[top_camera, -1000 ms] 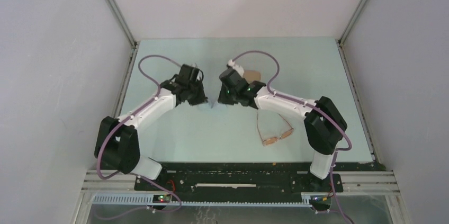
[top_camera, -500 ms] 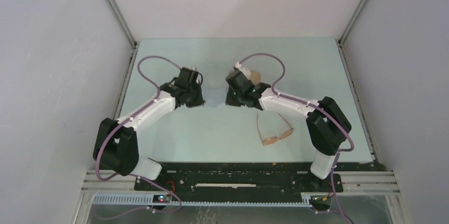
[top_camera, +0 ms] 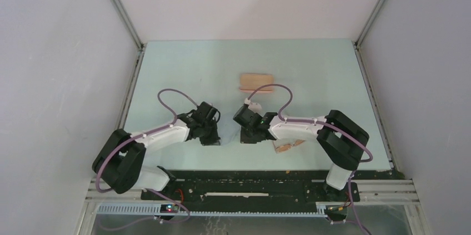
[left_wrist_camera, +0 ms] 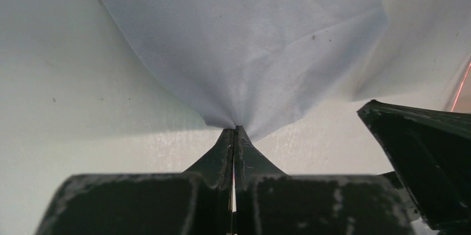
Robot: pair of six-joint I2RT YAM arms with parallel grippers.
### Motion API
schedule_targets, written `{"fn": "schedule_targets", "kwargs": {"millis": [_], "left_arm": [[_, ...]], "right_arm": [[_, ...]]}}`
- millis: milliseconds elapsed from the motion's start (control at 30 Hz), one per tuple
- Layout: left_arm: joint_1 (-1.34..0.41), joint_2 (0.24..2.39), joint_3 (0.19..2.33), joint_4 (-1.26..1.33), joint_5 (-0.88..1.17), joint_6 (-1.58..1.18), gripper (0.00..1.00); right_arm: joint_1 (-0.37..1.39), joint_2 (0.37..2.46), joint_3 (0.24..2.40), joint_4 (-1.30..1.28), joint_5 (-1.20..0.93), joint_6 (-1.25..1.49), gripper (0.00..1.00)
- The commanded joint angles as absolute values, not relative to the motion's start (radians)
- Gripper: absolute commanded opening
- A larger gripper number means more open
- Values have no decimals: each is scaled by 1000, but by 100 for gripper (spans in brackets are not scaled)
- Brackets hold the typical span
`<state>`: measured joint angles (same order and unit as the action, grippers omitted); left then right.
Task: Organize the sunglasses
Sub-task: Fold the glasses cleaning cloth at the center of the board.
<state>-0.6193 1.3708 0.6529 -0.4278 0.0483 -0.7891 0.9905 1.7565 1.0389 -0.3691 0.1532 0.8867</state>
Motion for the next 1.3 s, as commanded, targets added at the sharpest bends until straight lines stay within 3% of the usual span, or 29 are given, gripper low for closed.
{"fn": "schedule_targets", "kwargs": {"millis": [0,133,233,300,567,967,1267], "left_arm": [[-632,1321,614,-407,23,-857,0],[-632,1288,591,-413,-27,-887,0],[-631,1267,582,-417,-67,-905,0],[-631,1277,588,-410,-88,-903,0],[-607,1392,680,-408,-113,-865,0],[-527,1430,656,-336,-33,-847,0],[-509,1455,677,-347,-28,-825,0]], "right_arm": [[998,1671,1014,-359,212,919,0],[991,1664,1011,-331,201,885,0],[978,1688,1024,-310,160,864,17],[975,1720,1047,-309,151,850,22],[969,1812,1114,-310,106,833,22],[932,1885,1196,-301,81,799,28],[922,1924,1243,-318,76,787,36]]}}
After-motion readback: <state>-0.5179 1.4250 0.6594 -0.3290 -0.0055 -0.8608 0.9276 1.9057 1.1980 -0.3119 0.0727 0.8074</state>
